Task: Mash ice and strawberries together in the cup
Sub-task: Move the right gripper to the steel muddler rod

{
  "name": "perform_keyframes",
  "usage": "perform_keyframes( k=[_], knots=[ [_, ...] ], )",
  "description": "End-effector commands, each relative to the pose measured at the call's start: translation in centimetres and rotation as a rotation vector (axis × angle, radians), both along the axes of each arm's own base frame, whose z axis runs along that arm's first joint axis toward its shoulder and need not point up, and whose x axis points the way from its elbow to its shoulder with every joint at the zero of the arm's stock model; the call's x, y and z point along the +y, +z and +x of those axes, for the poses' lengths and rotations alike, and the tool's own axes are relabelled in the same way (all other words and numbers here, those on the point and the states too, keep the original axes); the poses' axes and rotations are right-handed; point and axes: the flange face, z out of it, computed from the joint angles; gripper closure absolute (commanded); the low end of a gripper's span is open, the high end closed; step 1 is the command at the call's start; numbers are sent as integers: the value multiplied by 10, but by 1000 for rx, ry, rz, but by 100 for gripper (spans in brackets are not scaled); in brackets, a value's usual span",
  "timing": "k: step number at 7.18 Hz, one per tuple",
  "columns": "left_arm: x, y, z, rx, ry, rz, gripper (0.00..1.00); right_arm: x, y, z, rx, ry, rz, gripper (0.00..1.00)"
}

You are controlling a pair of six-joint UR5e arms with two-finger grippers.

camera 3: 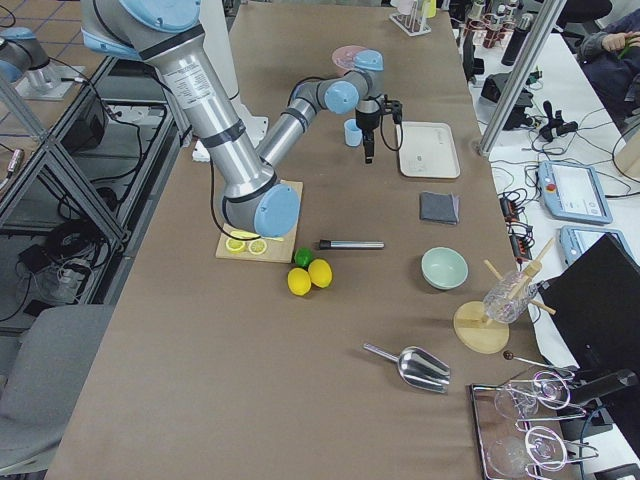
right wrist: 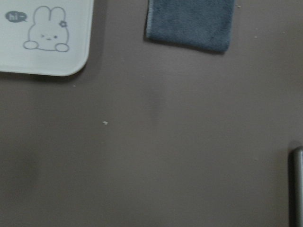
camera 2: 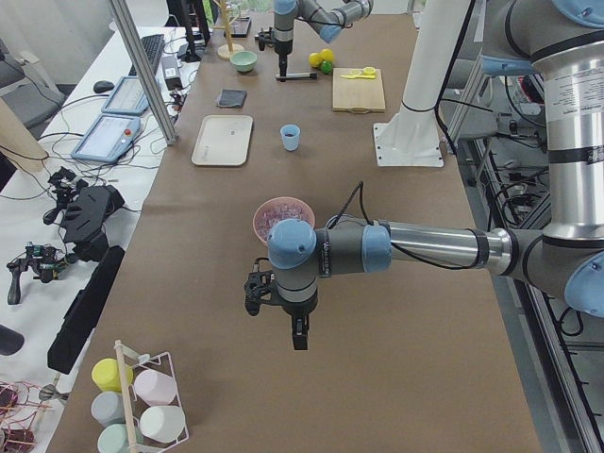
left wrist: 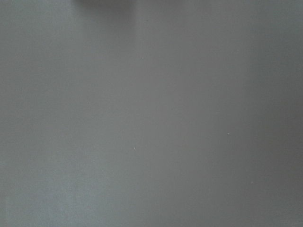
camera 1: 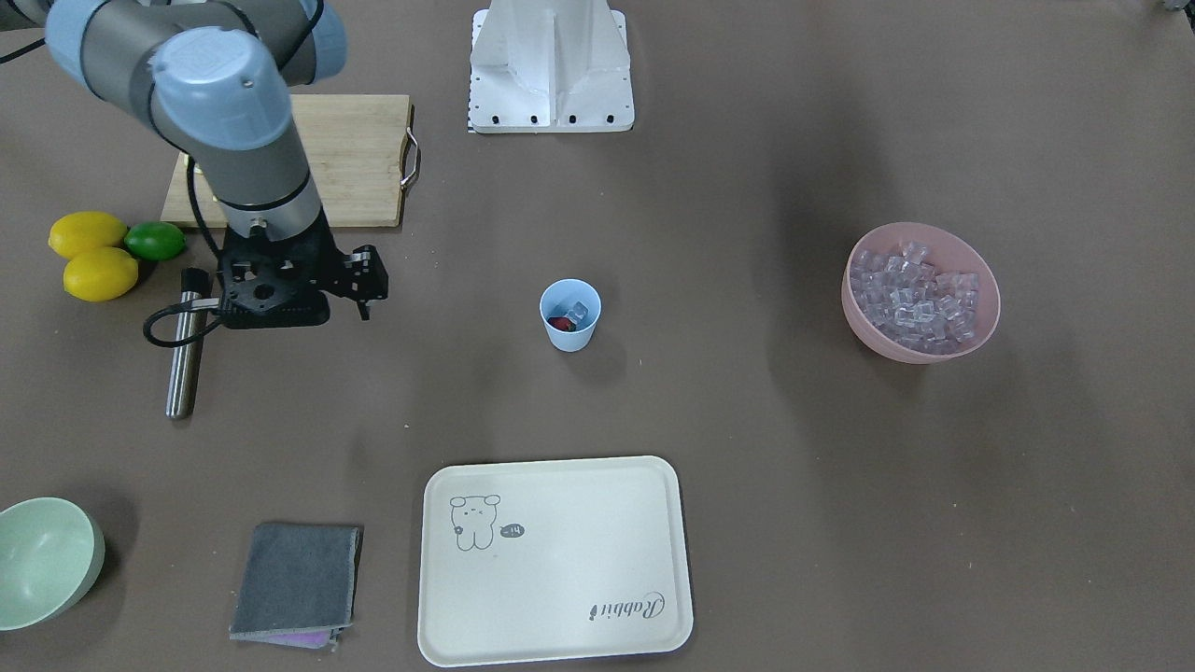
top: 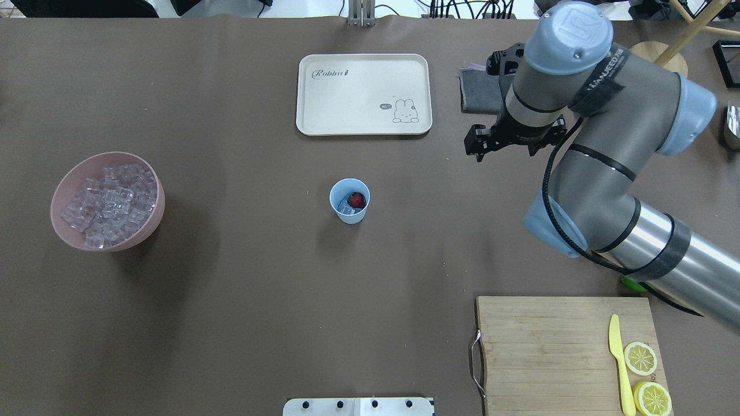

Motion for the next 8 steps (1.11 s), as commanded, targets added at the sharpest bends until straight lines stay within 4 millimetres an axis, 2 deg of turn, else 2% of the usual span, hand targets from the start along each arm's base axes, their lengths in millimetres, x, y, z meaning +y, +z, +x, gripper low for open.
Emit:
perform_keyframes(
  k=[1,2,4,5,7,8],
  knots=[
    [-4,-5,0,-3,1,51,2,-11,57,47,18,-28,-60,0],
    [-4,-6,0,-3,1,57,2,-17,79,56,19,-43,-107,0],
    [-4,-5,0,-4,0,55,2,-45,135,63,33,-131,-160,0],
    [-5,-7,0,-5,1,68,2,-56,156,72,37,-138,-191,0],
    [-7,-8,-1,-11,-3,84,2,-63,201,70,11,-139,-263,0],
    [-7,-6,-1,-11,-3,83,2,-58,219,73,20,-134,-285,0]
  ],
)
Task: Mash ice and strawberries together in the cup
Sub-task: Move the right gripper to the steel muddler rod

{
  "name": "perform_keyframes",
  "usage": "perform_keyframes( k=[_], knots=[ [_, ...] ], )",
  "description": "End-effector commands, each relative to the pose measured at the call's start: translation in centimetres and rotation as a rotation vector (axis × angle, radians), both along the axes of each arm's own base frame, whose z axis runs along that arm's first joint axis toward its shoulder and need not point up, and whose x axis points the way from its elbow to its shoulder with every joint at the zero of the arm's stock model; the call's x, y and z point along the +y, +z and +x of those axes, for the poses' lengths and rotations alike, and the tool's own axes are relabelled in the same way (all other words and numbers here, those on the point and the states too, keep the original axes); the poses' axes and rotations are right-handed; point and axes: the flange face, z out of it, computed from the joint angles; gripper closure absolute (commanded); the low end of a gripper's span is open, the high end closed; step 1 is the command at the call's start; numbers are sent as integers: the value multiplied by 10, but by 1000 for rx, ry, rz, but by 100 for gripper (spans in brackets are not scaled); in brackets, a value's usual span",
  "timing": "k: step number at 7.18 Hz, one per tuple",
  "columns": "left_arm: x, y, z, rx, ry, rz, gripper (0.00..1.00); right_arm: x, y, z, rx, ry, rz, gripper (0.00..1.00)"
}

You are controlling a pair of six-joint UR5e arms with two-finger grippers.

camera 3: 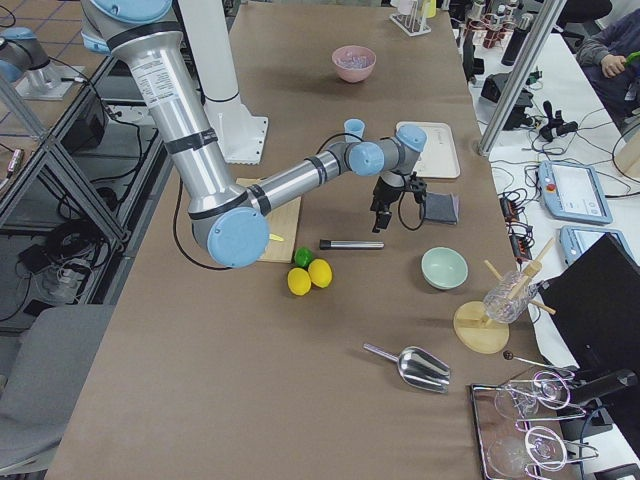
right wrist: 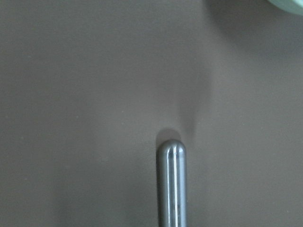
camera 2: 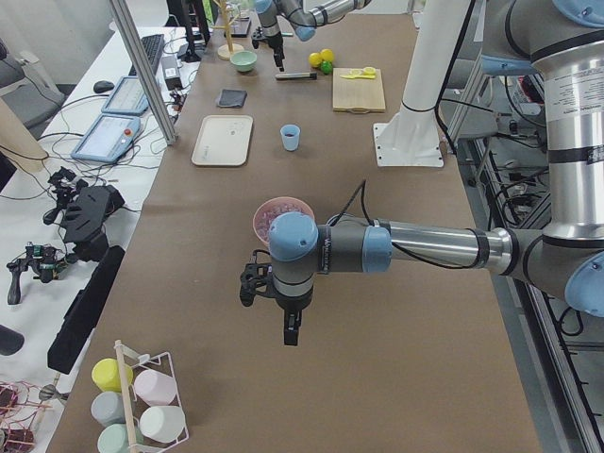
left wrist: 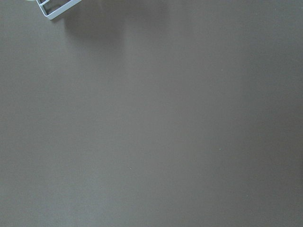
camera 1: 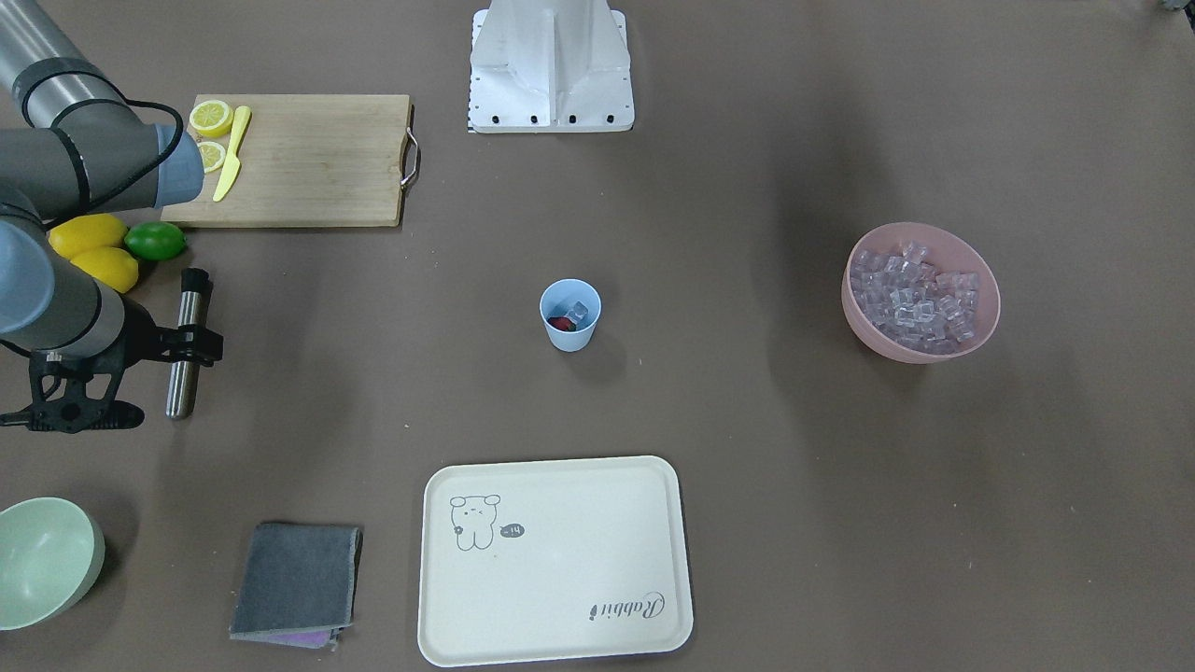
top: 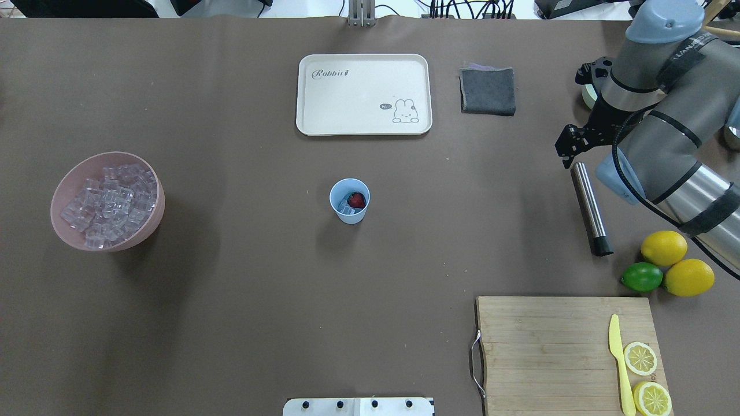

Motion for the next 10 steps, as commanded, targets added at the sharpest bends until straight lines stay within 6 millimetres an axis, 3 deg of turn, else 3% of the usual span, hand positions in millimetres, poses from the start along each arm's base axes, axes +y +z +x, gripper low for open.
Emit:
perform_keyframes(
  k=[1,2,3,5,9,10],
  knots=[
    [1,4,0,-2,-1,-5,2,5,33,4,10,4,-42,0],
    [2,5,-3,-29,-2,-4,2,10,34,-2,5,13,-66,4],
    [2,6,-6,-61,-5,-5,2,16,34,-22,0,11,-65,10],
    [1,6,-6,-55,-8,-12,2,23,36,-41,-12,-9,-45,10],
    [2,8,-6,-53,-8,-15,2,15,41,-33,-26,-23,-20,20],
    [2,9,-6,-57,-8,-14,2,10,51,-27,-36,-10,-12,21]
  ],
)
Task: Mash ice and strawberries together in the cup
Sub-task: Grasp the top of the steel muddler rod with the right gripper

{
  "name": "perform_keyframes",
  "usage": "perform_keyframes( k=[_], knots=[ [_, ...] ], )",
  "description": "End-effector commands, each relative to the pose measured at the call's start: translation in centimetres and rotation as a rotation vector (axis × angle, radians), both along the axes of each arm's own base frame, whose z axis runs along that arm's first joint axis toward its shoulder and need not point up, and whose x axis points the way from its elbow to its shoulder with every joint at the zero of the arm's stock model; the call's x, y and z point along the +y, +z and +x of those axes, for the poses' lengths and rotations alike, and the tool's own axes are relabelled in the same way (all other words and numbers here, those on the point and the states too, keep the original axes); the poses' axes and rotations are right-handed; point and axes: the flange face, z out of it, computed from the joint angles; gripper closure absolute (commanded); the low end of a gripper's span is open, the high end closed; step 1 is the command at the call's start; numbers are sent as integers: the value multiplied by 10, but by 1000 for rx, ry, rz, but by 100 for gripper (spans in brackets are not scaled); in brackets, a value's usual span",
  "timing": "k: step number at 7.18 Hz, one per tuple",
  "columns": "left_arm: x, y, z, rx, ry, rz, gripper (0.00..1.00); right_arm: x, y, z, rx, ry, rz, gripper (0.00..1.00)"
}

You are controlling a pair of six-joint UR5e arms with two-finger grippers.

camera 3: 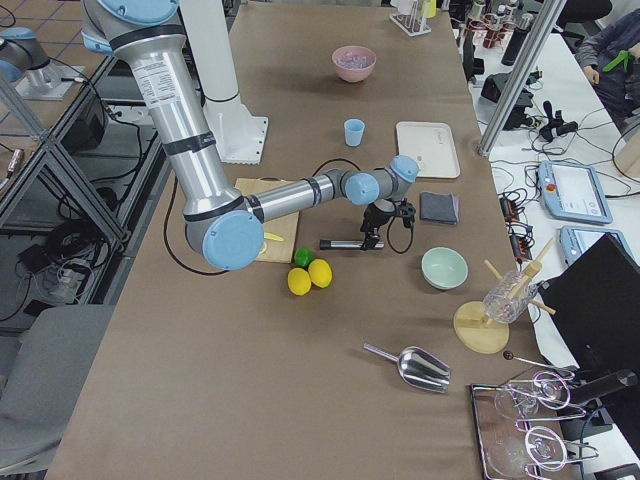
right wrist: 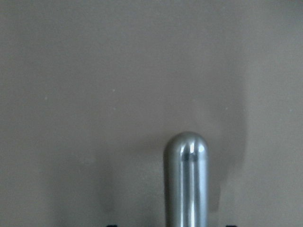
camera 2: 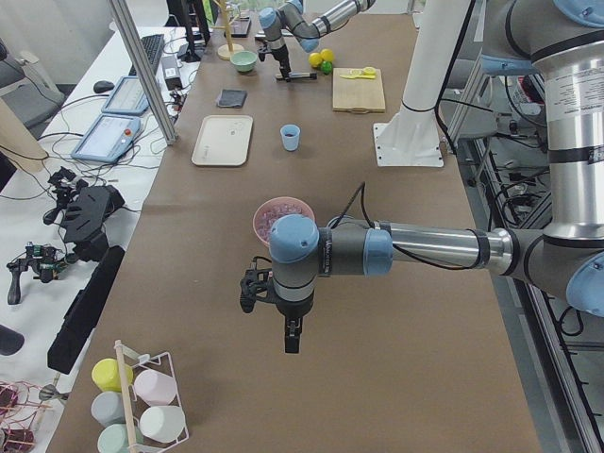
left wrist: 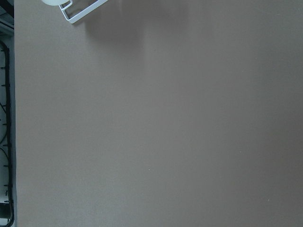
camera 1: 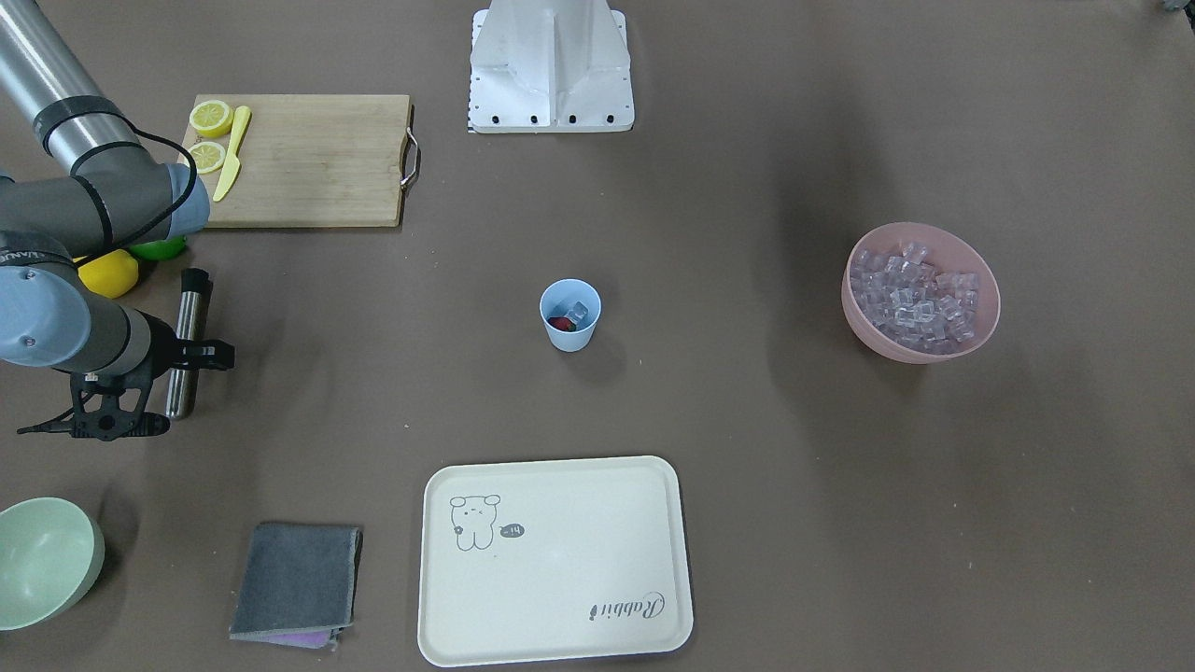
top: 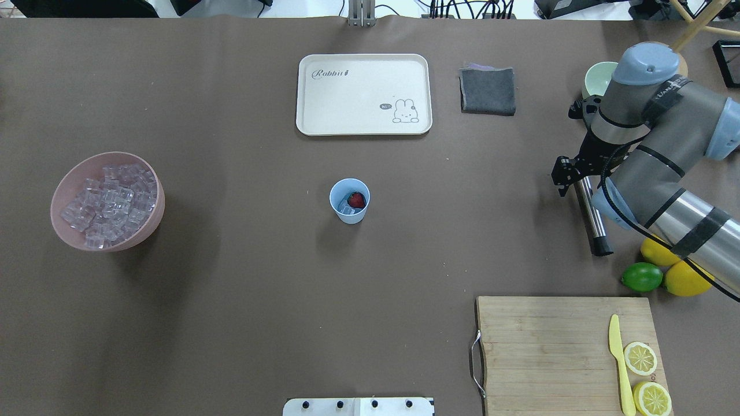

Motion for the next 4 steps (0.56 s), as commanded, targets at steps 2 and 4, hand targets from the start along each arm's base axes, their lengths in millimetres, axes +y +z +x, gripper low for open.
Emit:
perform_keyframes(
  k=[2,4],
  knots=[
    [0,1,0,-5,1,-2,2,-11,21,8,-14,21,10,25],
    [0,2,0,-5,2,-3,2,-14,14,7,-25,36,-1,36]
  ],
)
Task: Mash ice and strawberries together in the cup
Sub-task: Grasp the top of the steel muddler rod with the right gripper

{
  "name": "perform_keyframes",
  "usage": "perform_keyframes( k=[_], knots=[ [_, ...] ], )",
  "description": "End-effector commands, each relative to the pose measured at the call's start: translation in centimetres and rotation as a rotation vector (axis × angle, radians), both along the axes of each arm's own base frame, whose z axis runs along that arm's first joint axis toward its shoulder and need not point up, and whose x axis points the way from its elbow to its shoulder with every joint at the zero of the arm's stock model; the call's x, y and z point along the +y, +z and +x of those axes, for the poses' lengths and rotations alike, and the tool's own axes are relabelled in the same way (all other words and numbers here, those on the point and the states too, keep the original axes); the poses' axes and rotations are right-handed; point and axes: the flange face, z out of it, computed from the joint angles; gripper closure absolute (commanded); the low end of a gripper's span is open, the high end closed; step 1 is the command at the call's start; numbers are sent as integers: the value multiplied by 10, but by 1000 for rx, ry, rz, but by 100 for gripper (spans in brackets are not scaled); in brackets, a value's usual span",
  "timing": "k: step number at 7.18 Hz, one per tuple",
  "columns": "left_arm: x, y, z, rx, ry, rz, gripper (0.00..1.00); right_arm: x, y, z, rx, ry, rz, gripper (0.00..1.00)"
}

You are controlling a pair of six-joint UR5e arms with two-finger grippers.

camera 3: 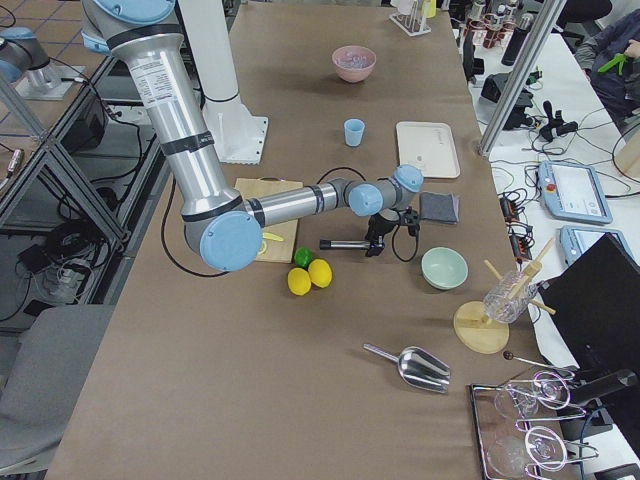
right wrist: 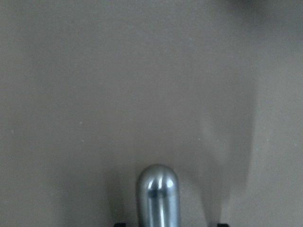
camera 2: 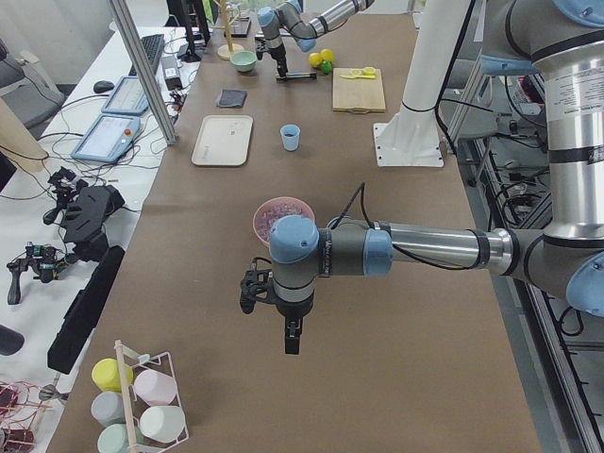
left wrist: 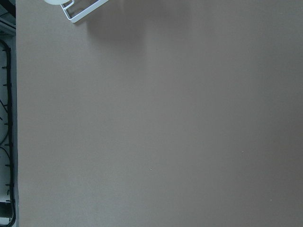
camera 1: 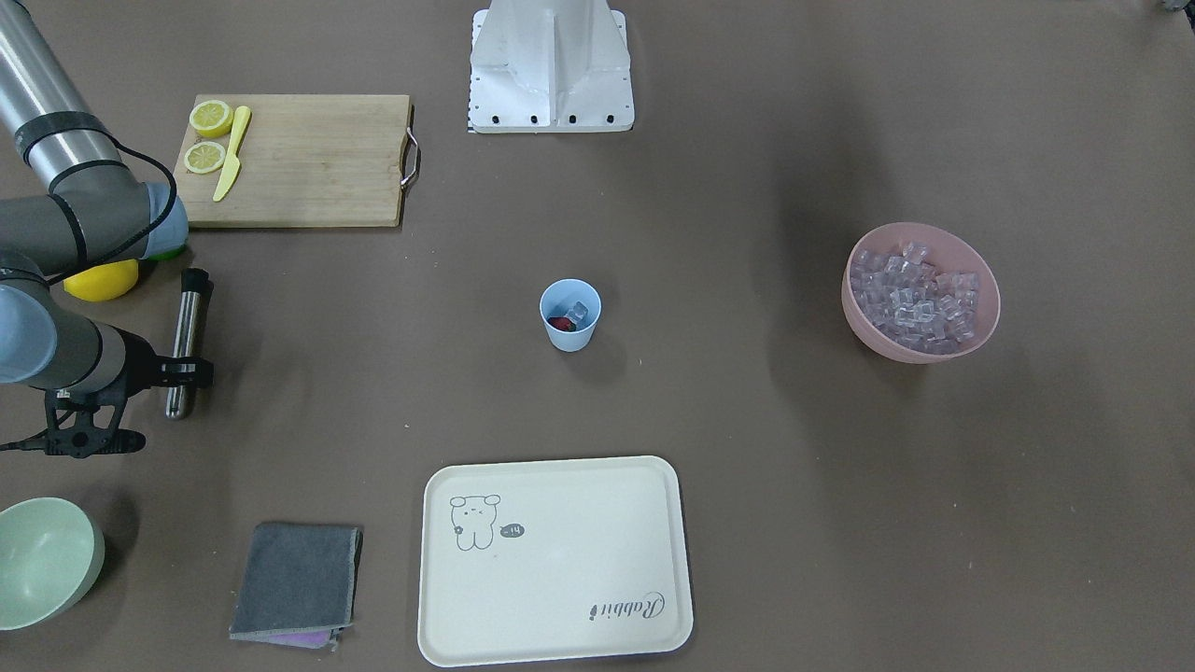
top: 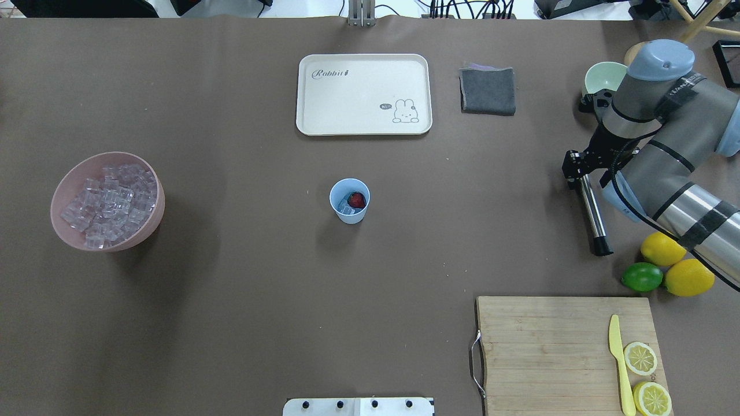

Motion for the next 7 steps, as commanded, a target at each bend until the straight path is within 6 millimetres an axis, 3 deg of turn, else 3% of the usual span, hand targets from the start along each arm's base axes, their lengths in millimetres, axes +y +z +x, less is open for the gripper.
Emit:
perform_keyframes(
  k=[1,2,3,4,5,7],
  knots=[
    [0,0,0,0,0,0,2,-3,-6,-1,-6,19,-11,41],
    [0,0,0,0,0,0,2,-2,-4,-1,-3,19,-13,45],
    [0,0,0,0,0,0,2,-2,-3,0,-2,18,-13,57],
    [-1,-1,0,0,0,2,2,-2,-3,-1,-3,18,-12,89],
    [-1,-1,0,0,0,2,2,-1,-4,-1,-4,15,-9,100],
    [-1,-1,0,0,0,2,2,-6,-21,-8,-20,-7,39,100]
  ],
)
